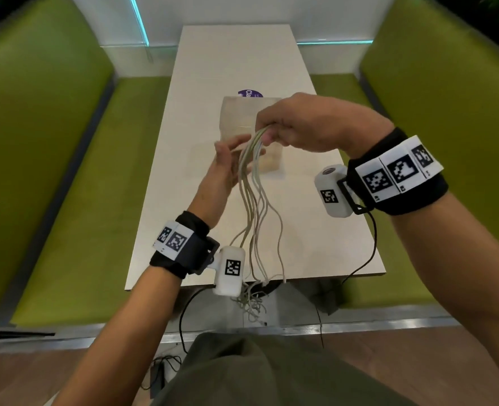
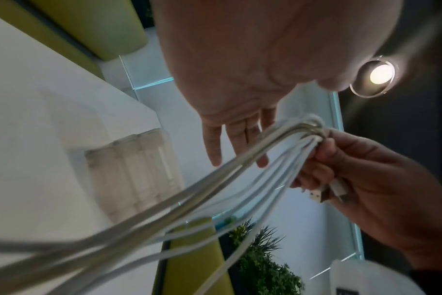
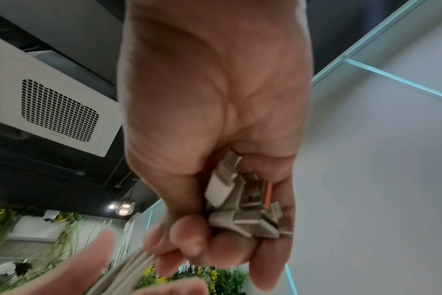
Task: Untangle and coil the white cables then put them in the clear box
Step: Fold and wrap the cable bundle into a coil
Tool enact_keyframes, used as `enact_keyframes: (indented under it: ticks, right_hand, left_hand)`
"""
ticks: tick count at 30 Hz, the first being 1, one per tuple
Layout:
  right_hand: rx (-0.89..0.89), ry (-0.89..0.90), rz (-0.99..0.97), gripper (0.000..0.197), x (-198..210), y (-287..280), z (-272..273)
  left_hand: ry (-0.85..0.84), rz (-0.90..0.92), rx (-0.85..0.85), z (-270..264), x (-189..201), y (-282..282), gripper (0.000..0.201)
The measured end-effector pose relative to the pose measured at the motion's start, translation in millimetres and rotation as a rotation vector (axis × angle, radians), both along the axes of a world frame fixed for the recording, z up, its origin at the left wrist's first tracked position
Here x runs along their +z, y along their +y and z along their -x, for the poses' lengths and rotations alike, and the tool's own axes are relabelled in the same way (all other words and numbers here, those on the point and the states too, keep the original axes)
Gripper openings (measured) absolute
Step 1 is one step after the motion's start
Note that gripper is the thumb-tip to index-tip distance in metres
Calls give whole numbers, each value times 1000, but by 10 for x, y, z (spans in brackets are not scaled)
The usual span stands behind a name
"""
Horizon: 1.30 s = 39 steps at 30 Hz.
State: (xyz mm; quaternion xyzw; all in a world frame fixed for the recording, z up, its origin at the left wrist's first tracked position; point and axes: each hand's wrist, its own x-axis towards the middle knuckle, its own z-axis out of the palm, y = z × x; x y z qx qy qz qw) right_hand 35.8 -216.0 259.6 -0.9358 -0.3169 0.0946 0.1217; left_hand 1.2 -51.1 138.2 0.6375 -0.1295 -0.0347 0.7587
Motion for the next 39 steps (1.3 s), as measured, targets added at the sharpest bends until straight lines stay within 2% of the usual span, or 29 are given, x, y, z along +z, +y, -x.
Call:
enact_keyframes:
  ticks: [4,7,11,13,16,18,24,28,32,35,39]
  right_hand:
    - [15,-28,26,20,-20,62,0]
    - [8,-37,32,23,-33,59,-8]
    - [-22,-63,16,20,-115,59,6]
    - [-63,-78,-17,19,-156,65,7]
    - [-124,-85,-95,19,-214,90,29]
    - [-141,-110,-138,20,-245,122,42]
    - [-138,-136,-230,19,-266,136,12]
    - [-198,-85,-377,17,-344,148,-10]
    - [-291,0,-534,17,-667,213,53]
    - [-286,33,-539,12,-916,343,173]
    - [-290,14,-508,16,-1030,514,297]
  left_hand:
    - [-11,-122,-52,-5,47,-46,64]
    - [40,-21,-122,53,-66,-39,57]
    - [-50,-210,-69,73,-105,5,19]
    - [-43,-218,-21,38,-100,29,14]
    - [-45,-223,34,-29,-132,76,20]
    - [-19,-215,4,-31,-181,90,25]
    - [247,157,-102,19,-165,84,61]
    - [208,268,-39,17,-63,94,41]
    - [122,222,84,-3,32,97,27]
    - [161,226,212,-51,63,80,29]
    - [158,315,198,-25,101,21,36]
